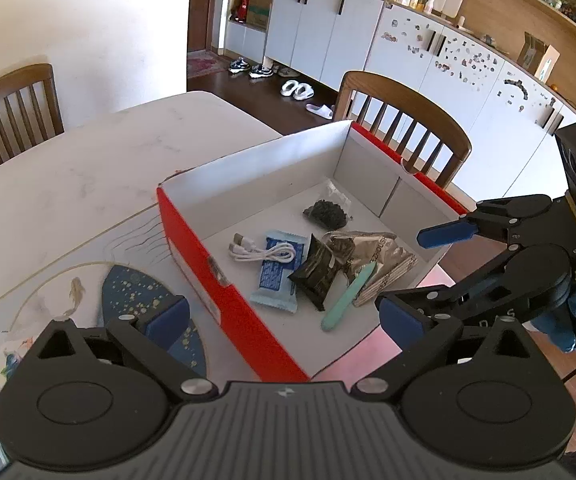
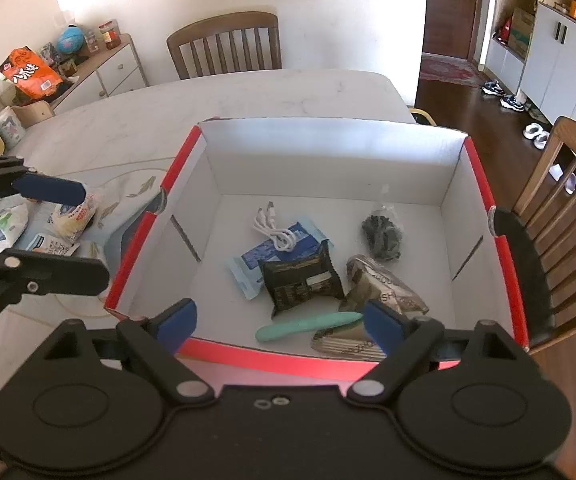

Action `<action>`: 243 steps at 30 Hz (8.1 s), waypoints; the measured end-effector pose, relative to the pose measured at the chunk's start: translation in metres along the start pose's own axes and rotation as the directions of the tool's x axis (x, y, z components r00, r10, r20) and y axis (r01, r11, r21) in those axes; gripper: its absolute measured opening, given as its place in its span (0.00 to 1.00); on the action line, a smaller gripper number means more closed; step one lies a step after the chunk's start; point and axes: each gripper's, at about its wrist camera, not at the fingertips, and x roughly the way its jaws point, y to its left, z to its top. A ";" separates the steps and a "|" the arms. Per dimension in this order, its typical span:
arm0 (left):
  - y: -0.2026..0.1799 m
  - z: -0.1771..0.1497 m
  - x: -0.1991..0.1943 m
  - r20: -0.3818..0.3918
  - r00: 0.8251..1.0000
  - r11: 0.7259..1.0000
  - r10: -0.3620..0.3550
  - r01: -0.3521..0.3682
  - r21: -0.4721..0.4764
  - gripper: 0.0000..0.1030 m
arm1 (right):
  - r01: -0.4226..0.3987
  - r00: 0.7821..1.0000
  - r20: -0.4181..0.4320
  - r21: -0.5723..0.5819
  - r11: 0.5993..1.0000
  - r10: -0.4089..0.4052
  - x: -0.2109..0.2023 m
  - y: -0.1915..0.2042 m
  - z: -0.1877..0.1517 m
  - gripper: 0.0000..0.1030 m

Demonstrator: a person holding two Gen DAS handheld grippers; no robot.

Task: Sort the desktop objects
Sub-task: 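Withdraw both grippers up out of the box, then reach the left gripper toward the white-green tissue pack while the right approaches the sausage pack, then grasp the tissue pack with the left gripper while the right grasps the white sausage pack, then carry the tissue pack and sausage pack with both grippers over the red box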

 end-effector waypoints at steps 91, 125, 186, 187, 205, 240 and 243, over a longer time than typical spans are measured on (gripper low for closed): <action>0.341 -0.204 -0.130 0.111 0.968 0.973 0.224 -0.229 0.037 0.99 | -0.066 0.998 -0.031 -0.110 0.992 0.063 0.101 0.290 0.031 0.89; 0.349 -0.223 -0.065 0.049 0.993 0.982 0.110 -0.116 0.146 0.98 | -0.039 0.998 -0.056 -0.088 0.995 0.034 0.164 0.314 0.026 0.93; 0.263 -0.215 -0.085 0.053 0.978 0.979 0.203 -0.204 0.010 0.75 | -0.122 0.992 0.020 -0.005 0.992 0.122 0.140 0.300 0.008 0.17; 0.261 -0.215 -0.087 0.053 0.977 0.978 0.206 -0.207 0.007 0.75 | -0.124 0.992 0.023 -0.005 0.992 0.124 0.137 0.299 0.008 0.17; 0.202 -0.190 -0.105 0.068 0.967 0.969 0.245 -0.244 -0.028 0.75 | -0.170 0.982 0.086 0.019 0.985 0.168 0.079 0.259 -0.009 0.17; 0.082 -0.088 -0.086 0.144 0.963 0.973 0.226 -0.229 0.004 0.75 | -0.183 0.960 0.220 0.013 0.983 0.176 -0.008 0.127 0.015 0.17; 0.074 -0.081 -0.081 0.145 0.962 0.972 0.230 -0.233 0.007 0.75 | -0.187 0.959 0.222 0.018 0.982 0.179 -0.010 0.115 0.014 0.17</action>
